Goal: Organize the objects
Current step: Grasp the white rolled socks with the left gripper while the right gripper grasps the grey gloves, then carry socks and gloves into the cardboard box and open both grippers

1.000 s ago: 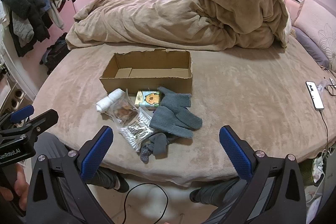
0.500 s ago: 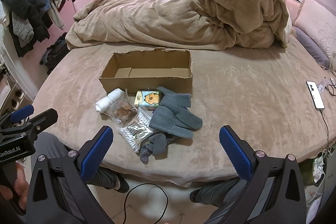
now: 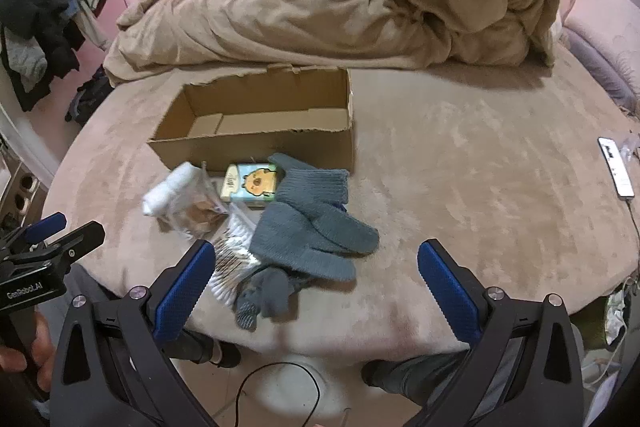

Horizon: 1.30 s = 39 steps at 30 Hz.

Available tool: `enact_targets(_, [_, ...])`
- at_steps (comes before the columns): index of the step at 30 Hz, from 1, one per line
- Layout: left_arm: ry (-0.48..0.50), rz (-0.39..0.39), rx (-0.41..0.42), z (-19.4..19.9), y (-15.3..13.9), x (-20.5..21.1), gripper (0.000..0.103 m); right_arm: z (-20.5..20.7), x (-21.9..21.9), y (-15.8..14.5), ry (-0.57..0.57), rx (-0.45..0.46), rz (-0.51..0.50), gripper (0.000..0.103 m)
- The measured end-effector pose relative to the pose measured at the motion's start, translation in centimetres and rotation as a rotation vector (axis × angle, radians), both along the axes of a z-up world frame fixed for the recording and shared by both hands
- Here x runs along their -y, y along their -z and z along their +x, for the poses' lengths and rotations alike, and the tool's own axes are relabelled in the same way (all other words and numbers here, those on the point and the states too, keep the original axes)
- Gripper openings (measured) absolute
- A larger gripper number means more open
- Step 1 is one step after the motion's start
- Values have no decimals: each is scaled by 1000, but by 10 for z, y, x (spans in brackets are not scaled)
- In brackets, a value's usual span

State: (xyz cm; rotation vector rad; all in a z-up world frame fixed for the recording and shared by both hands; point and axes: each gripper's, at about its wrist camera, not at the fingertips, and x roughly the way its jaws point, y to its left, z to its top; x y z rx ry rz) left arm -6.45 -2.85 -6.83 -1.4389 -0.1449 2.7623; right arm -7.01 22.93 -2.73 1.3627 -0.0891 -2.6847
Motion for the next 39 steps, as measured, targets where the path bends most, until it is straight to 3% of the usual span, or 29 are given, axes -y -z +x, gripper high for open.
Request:
enact_targets(7, [38,-23,32,-47,33,-1,103,-35,7,36,-25,54,-15,102])
enact_targets(15, [107,3,60,-90,65,-1,103,-61,25,66,-55,108,-5,97])
enact_targets(19, [117,-13,41,-101,68,1,102,-68,28,77,-47,119,12,89])
enact_targets(22, [111,7,30,-104,68,7,96,-71,25,83,-48,136,-3,81])
enact_targets(27, [134,36,73,-104,78,7,89,-71,22,86,-46,131,-28,74])
enact_targets(30, [156,31,64,-99,76,1,74,-69,21,85,-43,121,-28,64])
enact_targets(31, [166,26,62,-98,75,-3,65,-68,22,84,-41,118,-31,61])
enact_targets(32, [176,25,57,-96,74,-6,48,-68,21,84,-42,116,-36,59])
enact_targets(36, [219,-23,43,-89,71,-25,41,-66,17,79,-35,96,-56,51])
enact_targets(39, [215,1,46,-86,70,-23,38,-64,14,74,-26,79,-61,48])
